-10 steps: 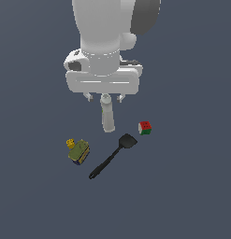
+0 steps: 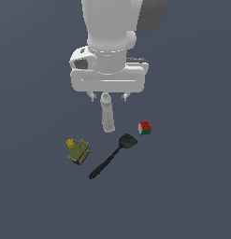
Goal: Pick up a designated object from a clutter of objects.
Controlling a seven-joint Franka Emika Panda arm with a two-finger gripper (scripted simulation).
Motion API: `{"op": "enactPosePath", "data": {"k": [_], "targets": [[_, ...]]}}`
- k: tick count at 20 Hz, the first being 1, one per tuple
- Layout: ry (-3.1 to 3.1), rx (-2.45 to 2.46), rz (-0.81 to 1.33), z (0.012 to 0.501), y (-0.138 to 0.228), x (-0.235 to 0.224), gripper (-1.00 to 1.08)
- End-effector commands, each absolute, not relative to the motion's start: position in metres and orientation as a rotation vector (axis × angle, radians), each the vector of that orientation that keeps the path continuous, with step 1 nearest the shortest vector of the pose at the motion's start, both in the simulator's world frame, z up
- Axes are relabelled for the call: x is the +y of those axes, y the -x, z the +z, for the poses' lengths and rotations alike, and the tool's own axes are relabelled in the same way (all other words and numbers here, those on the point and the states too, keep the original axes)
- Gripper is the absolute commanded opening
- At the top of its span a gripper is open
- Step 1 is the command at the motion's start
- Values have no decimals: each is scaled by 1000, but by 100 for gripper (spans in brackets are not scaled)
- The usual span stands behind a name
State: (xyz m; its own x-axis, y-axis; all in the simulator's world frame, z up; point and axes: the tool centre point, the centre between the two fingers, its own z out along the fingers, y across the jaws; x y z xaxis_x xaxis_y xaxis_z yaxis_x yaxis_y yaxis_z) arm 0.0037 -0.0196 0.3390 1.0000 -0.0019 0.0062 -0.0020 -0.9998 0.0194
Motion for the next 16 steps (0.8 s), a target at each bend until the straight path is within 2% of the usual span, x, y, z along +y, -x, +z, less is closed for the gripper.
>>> {"op": "enactPosePath", "data": {"k": [1, 9, 16], "targets": [[-3116, 19, 14, 342, -4, -15, 100], [-3116, 35, 13, 335, -7, -21, 100], [-3113, 106, 8, 308, -16, -45, 100]]}}
